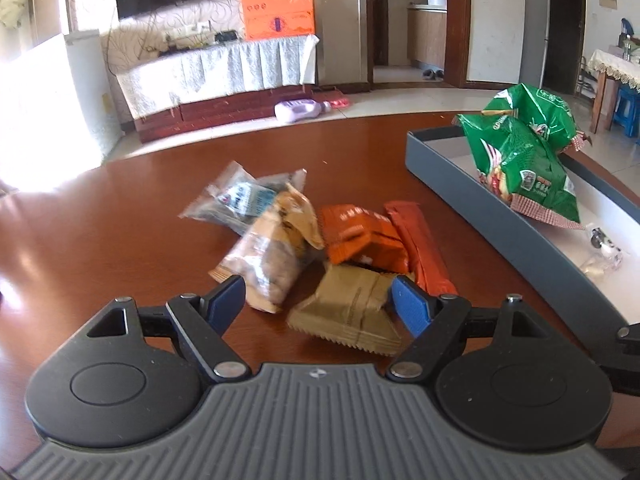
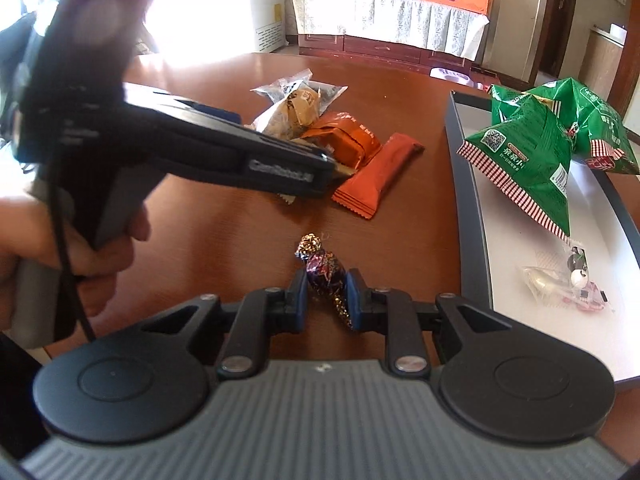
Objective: Organize snacks
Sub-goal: 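Move the right gripper to the foil-wrapped chocolate while the left gripper approaches the tan pastry packet, then grasp the foil-wrapped chocolate with the right gripper while the left gripper grasps the tan pastry packet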
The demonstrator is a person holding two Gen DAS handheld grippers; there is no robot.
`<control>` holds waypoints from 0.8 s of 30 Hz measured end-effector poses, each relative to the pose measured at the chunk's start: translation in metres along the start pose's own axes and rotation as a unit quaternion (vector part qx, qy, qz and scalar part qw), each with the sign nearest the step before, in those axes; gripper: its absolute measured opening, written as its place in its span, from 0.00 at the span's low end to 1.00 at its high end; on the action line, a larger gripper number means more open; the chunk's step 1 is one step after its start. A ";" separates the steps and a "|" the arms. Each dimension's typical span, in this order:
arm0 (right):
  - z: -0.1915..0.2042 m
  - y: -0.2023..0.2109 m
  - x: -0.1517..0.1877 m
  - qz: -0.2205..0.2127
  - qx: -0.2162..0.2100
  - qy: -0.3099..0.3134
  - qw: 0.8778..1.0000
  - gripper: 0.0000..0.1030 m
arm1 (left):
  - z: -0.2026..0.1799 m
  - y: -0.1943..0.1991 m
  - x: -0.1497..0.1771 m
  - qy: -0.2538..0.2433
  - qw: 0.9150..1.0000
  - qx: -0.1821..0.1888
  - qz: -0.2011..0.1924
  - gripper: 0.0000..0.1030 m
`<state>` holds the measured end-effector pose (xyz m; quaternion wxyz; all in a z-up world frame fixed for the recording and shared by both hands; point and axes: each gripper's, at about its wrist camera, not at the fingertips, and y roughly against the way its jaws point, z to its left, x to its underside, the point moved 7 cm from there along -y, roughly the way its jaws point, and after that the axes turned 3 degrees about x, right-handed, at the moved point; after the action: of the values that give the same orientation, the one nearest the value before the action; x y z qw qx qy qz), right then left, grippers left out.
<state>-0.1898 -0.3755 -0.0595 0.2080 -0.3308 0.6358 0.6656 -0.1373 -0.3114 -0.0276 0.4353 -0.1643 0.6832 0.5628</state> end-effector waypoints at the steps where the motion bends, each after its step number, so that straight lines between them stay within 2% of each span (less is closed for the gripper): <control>1: -0.001 0.000 0.000 0.000 -0.002 -0.002 1.000 0.23 | -0.003 -0.003 0.002 -0.002 1.000 0.008 0.008 0.81; 3: -0.002 0.000 -0.001 0.000 -0.004 -0.003 1.000 0.23 | -0.010 -0.009 0.006 -0.018 1.000 0.015 0.016 0.83; 5: -0.003 -0.001 -0.001 0.000 -0.005 -0.002 1.000 0.23 | -0.014 -0.015 0.009 -0.038 0.999 0.001 0.017 0.83; 10: -0.005 0.001 0.000 0.000 -0.007 -0.005 1.000 0.23 | -0.006 -0.019 0.006 -0.001 1.000 0.011 0.018 0.83; 15: -0.005 0.000 -0.001 -0.002 -0.006 -0.007 1.000 0.24 | 0.000 -0.025 0.006 0.015 1.000 0.014 0.018 0.83; 16: -0.005 0.000 -0.001 -0.002 -0.006 -0.006 1.000 0.24 | 0.000 -0.025 0.005 0.017 1.000 0.015 0.017 0.78; 17: -0.005 0.000 -0.001 -0.002 -0.005 -0.005 1.000 0.24 | 0.000 -0.024 0.005 0.017 1.000 0.018 0.014 0.68; 18: -0.005 0.000 0.000 -0.002 -0.005 -0.006 1.000 0.24 | -0.002 -0.023 0.005 0.014 1.000 0.023 0.012 0.64; 24: -0.001 0.001 0.000 -0.005 0.003 0.003 1.000 0.25 | -0.001 -0.018 0.009 0.005 0.999 0.028 0.014 0.63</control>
<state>-0.1902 -0.3766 -0.0589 0.2102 -0.3353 0.6369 0.6616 -0.1298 -0.3151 -0.0453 0.4282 -0.1456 0.7033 0.5485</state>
